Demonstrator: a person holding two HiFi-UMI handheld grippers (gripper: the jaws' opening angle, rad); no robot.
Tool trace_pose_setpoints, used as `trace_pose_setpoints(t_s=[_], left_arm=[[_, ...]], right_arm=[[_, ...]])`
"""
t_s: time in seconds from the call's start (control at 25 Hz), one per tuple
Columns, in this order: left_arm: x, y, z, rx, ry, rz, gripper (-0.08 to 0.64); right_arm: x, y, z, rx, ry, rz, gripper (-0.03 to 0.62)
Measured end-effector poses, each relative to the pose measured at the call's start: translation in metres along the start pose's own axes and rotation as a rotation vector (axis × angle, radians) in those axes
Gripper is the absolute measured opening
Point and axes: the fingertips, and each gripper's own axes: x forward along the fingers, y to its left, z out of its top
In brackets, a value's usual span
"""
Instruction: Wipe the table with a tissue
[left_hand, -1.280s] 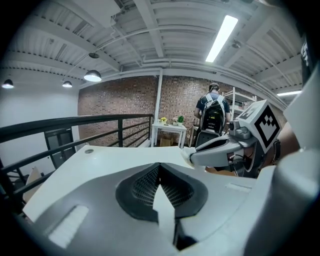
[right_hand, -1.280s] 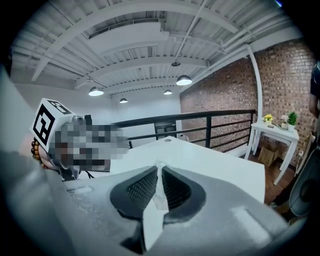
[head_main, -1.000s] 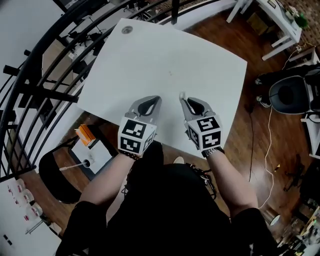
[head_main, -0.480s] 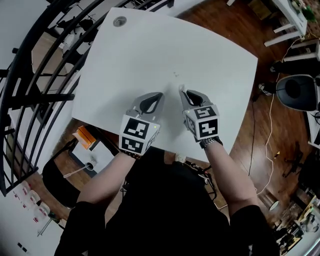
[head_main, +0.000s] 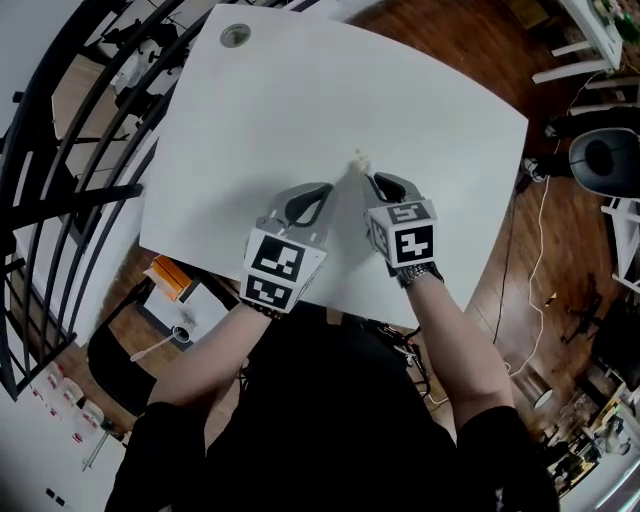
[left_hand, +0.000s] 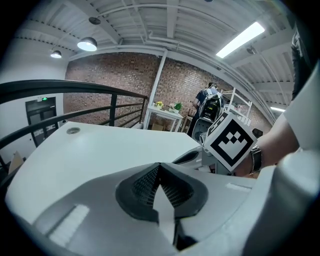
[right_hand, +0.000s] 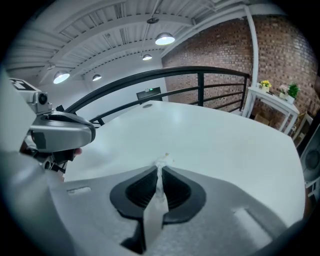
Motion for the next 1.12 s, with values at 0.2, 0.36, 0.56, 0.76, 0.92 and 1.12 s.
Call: trace_pose_setpoints(t_s=[0.2, 0.36, 0.56, 0.76, 0.92, 1.12], left_arm=[[0.005, 0.007, -0.005, -0.005, 0.018, -0.020, 0.014], [0.012, 0.012, -0.003, -0.007, 0.024, -0.027, 0.014], [0.019, 0.012, -0.004, -0.011, 0.037, -0.041, 0.014], [0.028, 0.008, -0.006, -0.014, 0.051, -0.059, 0.014], [0.033, 0.009, -0.007, -0.013, 0.058, -0.067, 0.014], [0.037, 0.009, -0.005, -0.013, 0.063, -0.071, 0.014]], right_arm=[[0.013, -0.002, -0.004, 0.009, 0.032, -0.009, 0.017], [0.020, -0.008, -0.007, 0.013, 0.068, -0.018, 0.017], [0.022, -0.009, -0.006, 0.015, 0.085, -0.008, 0.017], [0.026, -0.013, -0.003, 0.028, 0.079, 0.008, 0.017], [0.029, -0.013, 0.000, 0.034, 0.072, 0.010, 0.017], [0.031, -0.016, 0.004, 0.036, 0.064, 0.011, 0.017]])
